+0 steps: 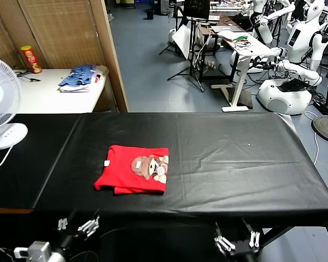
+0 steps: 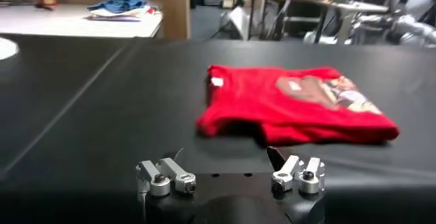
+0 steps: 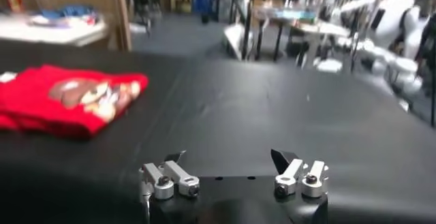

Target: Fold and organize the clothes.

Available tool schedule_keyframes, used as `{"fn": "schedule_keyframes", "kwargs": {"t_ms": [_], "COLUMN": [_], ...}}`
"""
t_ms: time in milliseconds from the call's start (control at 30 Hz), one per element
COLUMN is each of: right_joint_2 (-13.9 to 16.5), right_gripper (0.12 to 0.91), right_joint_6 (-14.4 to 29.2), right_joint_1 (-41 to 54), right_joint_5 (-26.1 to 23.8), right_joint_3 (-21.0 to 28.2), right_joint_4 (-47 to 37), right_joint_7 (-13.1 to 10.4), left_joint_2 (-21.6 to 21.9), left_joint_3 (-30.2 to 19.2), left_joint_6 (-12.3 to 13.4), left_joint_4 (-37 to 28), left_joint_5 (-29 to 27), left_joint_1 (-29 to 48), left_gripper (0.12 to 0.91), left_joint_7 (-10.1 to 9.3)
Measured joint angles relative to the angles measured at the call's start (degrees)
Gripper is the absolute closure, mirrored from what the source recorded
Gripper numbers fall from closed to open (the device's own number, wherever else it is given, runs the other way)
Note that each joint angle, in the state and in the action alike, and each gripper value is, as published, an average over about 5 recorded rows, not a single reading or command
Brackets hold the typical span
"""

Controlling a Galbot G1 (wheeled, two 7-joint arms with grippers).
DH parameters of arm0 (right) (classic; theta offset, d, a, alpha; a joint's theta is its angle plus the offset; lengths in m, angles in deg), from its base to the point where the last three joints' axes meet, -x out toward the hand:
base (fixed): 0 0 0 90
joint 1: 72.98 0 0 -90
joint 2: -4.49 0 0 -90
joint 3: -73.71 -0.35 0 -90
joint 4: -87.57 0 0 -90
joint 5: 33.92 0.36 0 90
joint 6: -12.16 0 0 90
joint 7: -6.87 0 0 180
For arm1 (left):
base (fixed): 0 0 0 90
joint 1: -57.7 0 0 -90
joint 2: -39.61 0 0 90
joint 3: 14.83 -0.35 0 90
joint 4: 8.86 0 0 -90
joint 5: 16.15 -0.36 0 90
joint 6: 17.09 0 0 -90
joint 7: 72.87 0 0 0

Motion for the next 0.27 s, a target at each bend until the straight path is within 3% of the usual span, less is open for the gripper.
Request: {"fn": "schedule_keyframes", "kwargs": {"t_ms": [267], "right_joint_2": [-0.07], "right_gripper": [0.227], "right_joint_6": [-1.64], "right_joint_1": [-0.31], "right_joint_5": [0.45], "right_joint_3": [0.52], "right_joint_4": [-0.38], "right_joint_7": [0.7], "left_joint_2": [-0.32], "left_joint_3": [0.88], "left_joint_6": [-0.76], "left_joint_4": [0.47], "left_joint_5": [-0.03], "left_joint_1": [-0.35], "left_gripper": [0.232], "left_joint_7": [0.39]}}
